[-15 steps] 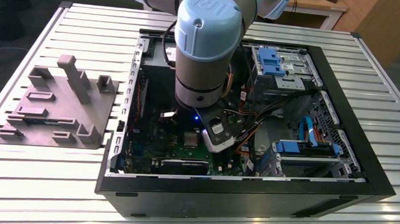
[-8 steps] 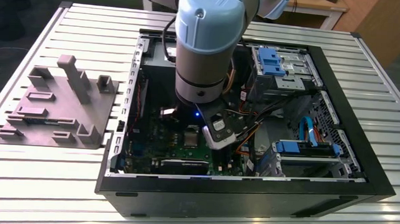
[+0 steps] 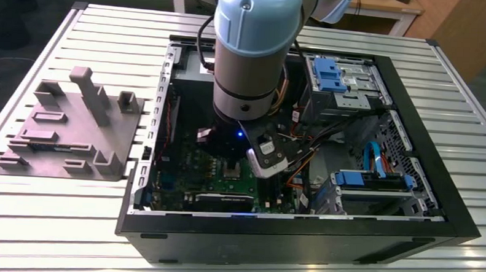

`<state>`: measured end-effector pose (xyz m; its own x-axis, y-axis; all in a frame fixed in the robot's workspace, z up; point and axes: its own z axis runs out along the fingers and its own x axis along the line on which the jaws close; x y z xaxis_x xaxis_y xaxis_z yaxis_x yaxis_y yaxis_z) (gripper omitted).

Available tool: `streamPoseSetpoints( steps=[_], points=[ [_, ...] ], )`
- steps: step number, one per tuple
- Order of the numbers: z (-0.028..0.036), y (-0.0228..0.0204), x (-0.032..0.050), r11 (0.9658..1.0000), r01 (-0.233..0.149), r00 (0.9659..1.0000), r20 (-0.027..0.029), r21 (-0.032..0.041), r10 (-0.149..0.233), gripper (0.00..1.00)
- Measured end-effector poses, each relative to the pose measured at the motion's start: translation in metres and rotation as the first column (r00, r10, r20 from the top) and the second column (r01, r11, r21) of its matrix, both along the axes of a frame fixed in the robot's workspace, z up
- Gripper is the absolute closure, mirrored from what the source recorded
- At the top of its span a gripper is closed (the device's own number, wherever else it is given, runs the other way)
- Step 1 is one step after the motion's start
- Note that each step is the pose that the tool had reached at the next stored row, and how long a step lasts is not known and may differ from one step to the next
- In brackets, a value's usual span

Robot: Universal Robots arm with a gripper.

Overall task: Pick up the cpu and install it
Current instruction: 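Place the cpu into insertion slot, then close the cpu cover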

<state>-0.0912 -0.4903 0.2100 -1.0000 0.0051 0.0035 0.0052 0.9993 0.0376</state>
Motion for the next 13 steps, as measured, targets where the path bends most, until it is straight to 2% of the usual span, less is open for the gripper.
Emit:
streamPoseSetpoints(
  steps=[1, 2, 3, 13],
  points=[
    [0.0000, 0.0000, 0.0000, 1.0000, 0.000, 1.0000, -0.0001, 0.0000, 0.000, 0.83],
    [0.0001, 0.0000, 0.0000, 1.0000, 0.000, 1.0000, -0.0002, -0.0001, 0.000, 0.89],
    [0.0002, 0.0000, 0.0000, 1.0000, 0.000, 1.0000, -0.0003, -0.0003, 0.000, 0.90],
    [0.0002, 0.0000, 0.0000, 1.0000, 0.000, 1.0000, -0.0004, -0.0003, 0.000, 0.90]
  ],
)
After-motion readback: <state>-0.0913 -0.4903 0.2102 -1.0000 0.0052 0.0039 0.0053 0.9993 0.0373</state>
